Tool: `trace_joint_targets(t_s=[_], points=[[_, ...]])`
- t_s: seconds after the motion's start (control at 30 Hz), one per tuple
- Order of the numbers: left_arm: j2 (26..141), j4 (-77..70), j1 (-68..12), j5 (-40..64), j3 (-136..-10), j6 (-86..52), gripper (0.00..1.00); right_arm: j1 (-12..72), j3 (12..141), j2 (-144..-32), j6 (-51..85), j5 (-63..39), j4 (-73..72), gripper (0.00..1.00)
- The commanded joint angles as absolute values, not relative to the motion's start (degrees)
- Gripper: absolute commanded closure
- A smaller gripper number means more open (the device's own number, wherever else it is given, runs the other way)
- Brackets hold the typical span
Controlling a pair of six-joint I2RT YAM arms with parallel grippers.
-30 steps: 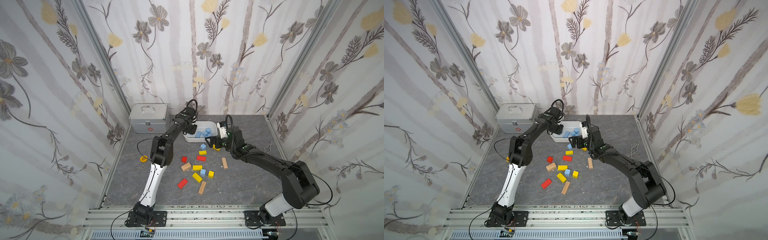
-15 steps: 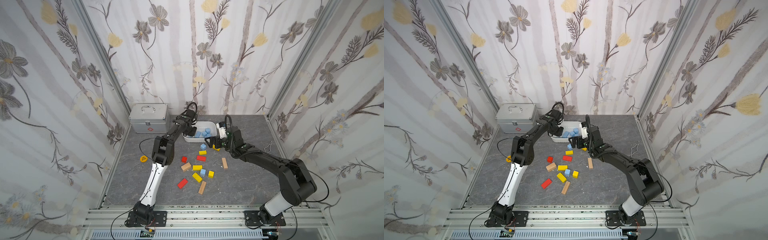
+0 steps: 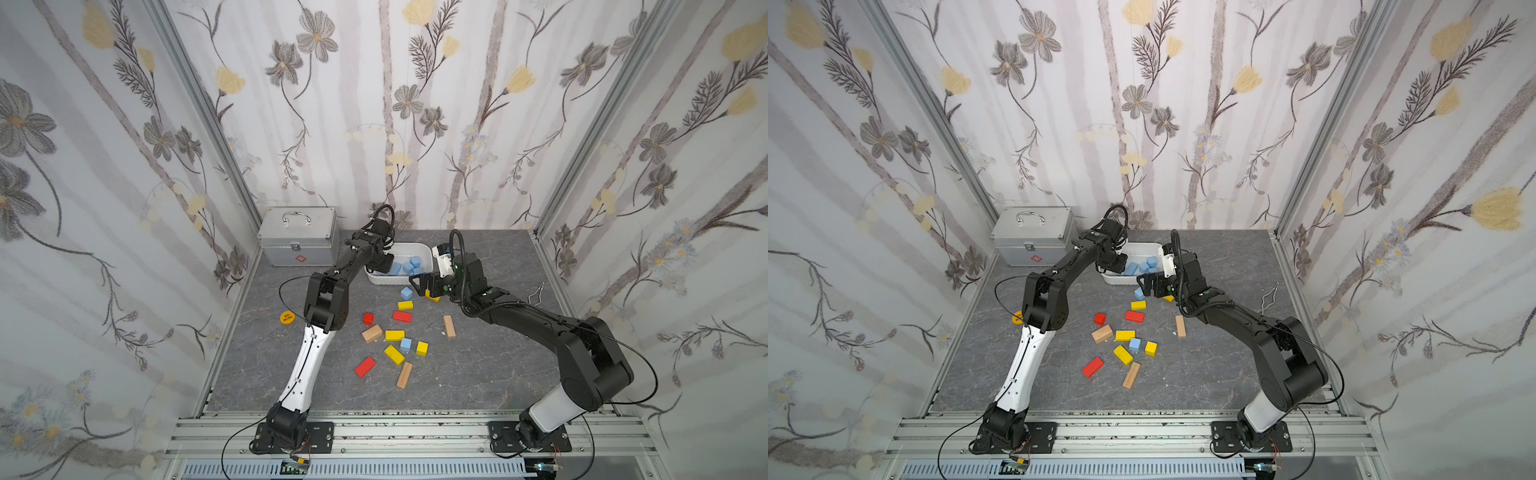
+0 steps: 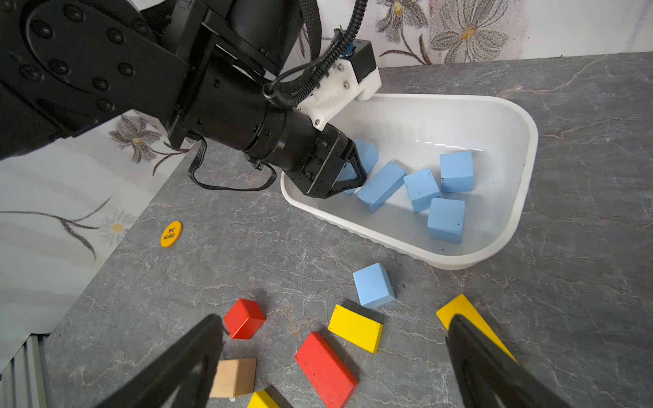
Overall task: Pick out the blue building blocks
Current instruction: Place the building block in the storage box.
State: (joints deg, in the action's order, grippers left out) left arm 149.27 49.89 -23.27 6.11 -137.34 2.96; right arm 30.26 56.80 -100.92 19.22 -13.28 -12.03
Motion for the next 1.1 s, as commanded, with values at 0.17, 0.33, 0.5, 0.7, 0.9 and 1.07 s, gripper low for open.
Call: trace_joint_targets(t_s=[0.17,0.33,0.5,0.7,0.9,1.07], points=[[148.0,49.2,-23.2,7.7,-137.9,1.4,0.42,30.2,56.3,-100.8,18.9,-13.9,-15.1,0.00],[146.7,48.5,-23.2,8.4,-137.8,0.5,0.41,30.2,55.7,-100.2,18.9,-13.9,-15.7,0.00],[144.1,47.6,-23.3,9.9,-137.8,-0.9,0.39,30.2,54.9,-98.9,18.9,-13.8,-15.7,0.00],[140.4,48.5,-24.0,10.4,-137.7,-1.5,0.39,30.2,52.9,-96.1,18.9,-14.0,-15.7,0.00],[136.1,50.1,-25.8,8.7,-135.4,-0.6,0.37,30.3,49.4,-91.9,19.1,-14.1,-15.8,0.00],[131.7,49.7,-27.8,7.3,-131.7,0.3,0.36,30.8,46.0,-86.3,18.9,-13.9,-15.8,0.00]])
